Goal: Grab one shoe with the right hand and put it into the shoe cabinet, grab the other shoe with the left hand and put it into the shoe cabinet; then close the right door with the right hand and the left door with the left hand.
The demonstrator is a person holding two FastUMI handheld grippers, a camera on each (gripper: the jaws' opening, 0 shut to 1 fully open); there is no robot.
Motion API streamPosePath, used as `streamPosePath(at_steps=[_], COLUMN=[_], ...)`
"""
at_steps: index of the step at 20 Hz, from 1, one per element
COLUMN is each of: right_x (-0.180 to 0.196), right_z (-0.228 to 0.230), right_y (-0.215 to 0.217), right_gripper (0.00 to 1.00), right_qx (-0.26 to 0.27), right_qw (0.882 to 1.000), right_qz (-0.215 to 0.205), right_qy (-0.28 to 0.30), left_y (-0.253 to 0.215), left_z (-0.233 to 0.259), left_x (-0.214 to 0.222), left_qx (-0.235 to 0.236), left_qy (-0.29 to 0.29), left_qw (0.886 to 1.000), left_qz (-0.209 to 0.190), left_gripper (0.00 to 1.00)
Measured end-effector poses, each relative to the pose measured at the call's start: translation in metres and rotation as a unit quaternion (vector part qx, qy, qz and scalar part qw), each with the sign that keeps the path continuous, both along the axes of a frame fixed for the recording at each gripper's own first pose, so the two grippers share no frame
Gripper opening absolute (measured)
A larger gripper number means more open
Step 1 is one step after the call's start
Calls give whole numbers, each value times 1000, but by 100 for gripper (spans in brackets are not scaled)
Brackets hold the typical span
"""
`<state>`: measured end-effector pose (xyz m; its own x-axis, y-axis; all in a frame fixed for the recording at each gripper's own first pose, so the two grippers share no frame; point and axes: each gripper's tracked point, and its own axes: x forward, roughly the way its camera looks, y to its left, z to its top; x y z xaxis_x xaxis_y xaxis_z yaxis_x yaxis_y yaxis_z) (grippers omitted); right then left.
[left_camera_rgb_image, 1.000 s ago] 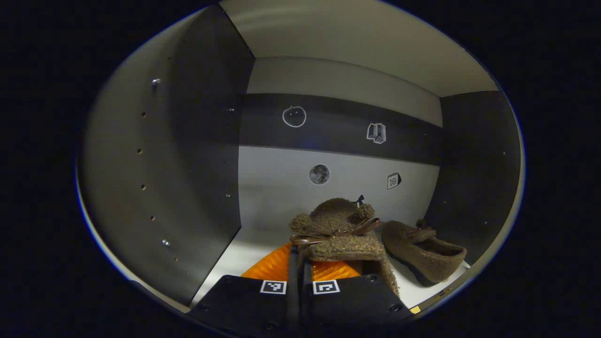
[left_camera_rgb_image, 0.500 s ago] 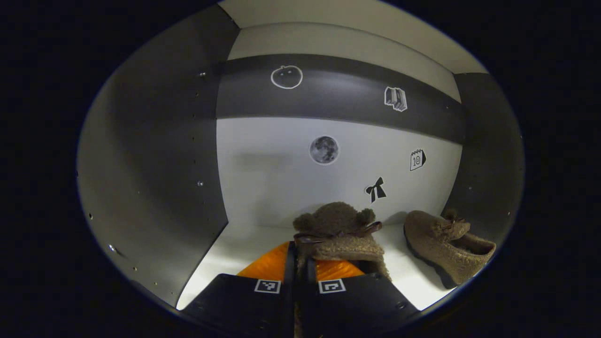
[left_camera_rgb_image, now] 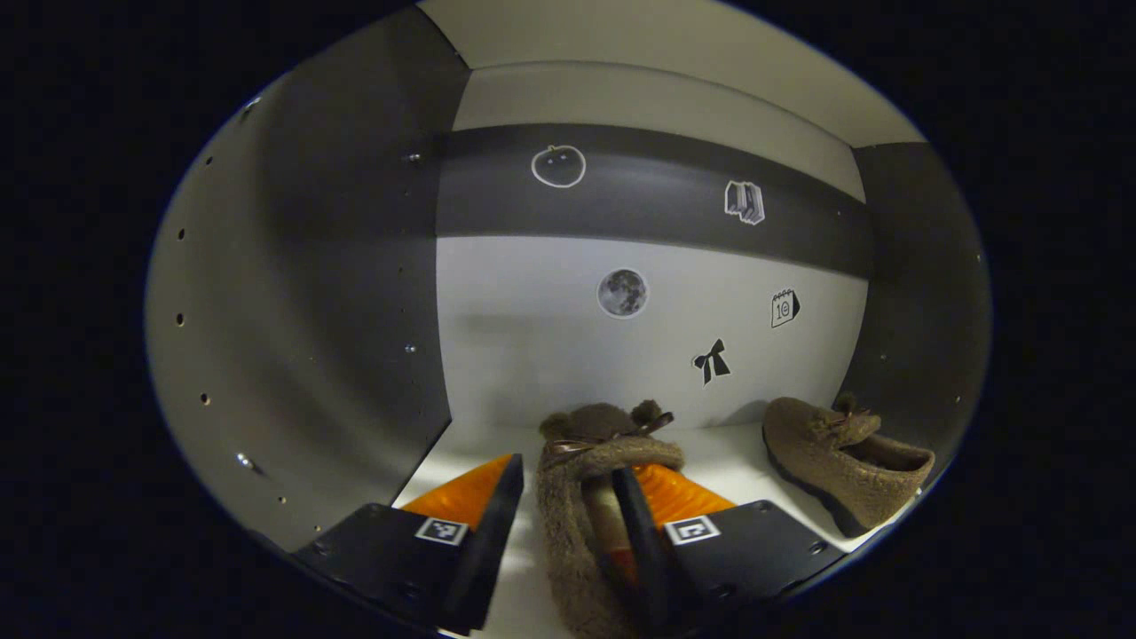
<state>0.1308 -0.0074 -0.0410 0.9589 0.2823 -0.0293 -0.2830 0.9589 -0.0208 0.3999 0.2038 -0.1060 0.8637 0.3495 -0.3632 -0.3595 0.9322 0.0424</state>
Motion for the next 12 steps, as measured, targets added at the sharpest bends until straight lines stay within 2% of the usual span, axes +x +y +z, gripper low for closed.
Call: streamPosePath(at_steps=[2,3,7,9,12], right_x=[-2,-5,-21,-36,-60], right_z=[4,7,27,43,67], right_y=[1,0,0,4,-3], right_gripper=[98,98,98,98,98], right_qx=[0,-1,-7,-6,-12], right_qw=[1000,1000,999,998,994], right_qz=[-4,-8,-36,-45,-83], right_qy=[-4,-7,-32,-46,-70], left_y=[1,-5,-27,-52,-95], left_z=[7,12,25,45,76], left_x=[-14,-20,-54,-72,-108], left_qx=[1,-4,15,25,30], left_qy=[-15,-22,-32,-57,-89], left_qw=[1000,1000,999,995,988], left_qz=[2,-6,-42,-76,-126], left_gripper=[84,97,95,95,93])
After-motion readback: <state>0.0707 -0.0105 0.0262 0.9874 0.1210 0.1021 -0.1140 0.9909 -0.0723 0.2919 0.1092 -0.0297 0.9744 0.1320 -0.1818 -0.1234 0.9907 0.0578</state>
